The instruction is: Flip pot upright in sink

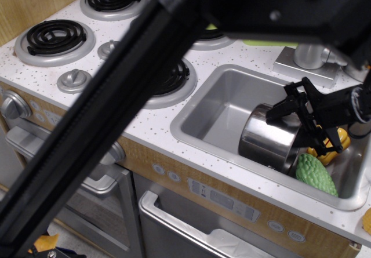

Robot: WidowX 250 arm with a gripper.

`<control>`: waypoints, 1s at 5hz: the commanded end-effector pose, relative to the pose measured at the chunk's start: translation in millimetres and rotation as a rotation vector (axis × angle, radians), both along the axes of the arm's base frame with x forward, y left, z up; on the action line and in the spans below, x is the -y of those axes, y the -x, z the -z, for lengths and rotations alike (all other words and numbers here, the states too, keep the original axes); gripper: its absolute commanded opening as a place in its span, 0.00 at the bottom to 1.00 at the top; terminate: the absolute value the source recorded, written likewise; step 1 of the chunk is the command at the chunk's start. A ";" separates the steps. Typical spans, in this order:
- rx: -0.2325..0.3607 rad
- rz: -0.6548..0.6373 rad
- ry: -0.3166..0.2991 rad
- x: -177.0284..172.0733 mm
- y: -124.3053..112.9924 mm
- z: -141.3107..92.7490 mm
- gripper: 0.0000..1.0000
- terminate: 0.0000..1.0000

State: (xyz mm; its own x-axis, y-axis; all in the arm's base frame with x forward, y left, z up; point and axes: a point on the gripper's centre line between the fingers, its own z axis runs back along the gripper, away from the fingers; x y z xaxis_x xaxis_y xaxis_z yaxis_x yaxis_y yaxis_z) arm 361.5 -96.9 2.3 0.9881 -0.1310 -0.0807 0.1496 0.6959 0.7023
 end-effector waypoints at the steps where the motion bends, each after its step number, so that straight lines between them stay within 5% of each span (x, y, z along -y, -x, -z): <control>1: 0.068 0.017 0.085 -18.4 -9.1 -28.8 0.00 0.00; 2: 0.093 -0.012 0.201 -37.7 1.4 -33.9 0.00 0.00; 5: 0.086 0.081 0.329 -76.3 15.0 -29.9 0.00 0.00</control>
